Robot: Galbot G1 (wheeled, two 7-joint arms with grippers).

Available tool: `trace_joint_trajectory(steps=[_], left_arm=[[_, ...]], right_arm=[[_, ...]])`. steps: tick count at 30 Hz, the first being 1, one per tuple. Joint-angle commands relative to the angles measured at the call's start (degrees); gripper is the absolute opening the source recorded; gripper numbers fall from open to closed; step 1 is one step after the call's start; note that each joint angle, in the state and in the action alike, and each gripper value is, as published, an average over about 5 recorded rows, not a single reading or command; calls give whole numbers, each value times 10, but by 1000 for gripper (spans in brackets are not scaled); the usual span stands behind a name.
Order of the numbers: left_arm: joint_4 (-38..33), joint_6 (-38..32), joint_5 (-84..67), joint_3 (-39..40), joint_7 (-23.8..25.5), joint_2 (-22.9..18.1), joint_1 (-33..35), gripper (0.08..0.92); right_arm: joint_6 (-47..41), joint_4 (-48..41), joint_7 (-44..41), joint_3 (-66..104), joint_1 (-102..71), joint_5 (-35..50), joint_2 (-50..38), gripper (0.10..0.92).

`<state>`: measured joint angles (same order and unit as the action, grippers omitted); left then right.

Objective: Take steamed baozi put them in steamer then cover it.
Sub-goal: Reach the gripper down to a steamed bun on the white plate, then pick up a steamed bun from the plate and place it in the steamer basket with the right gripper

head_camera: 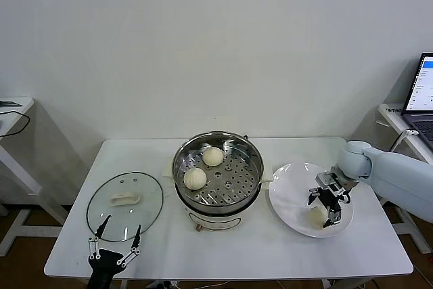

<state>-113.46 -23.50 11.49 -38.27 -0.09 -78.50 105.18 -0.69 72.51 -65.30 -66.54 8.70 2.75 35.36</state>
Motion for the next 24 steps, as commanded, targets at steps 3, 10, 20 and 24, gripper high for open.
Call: trace_joint_trajectory(steps=[3, 10, 20, 24], left_arm=[[0, 0, 0, -1, 0, 0, -1, 823], [-1, -1, 0, -3, 0, 1, -2, 823], [-5, -1, -1, -2, -1, 6, -5, 823], [-7, 0, 0, 0, -1, 5, -5, 823]], right_arm=[[-1, -2, 4, 13, -18, -15, -1, 809], [0, 16, 9, 22, 8, -16, -3, 712], [100, 113, -49, 50, 195, -33, 10, 661], [187, 145, -37, 13, 304, -29, 62, 659]])
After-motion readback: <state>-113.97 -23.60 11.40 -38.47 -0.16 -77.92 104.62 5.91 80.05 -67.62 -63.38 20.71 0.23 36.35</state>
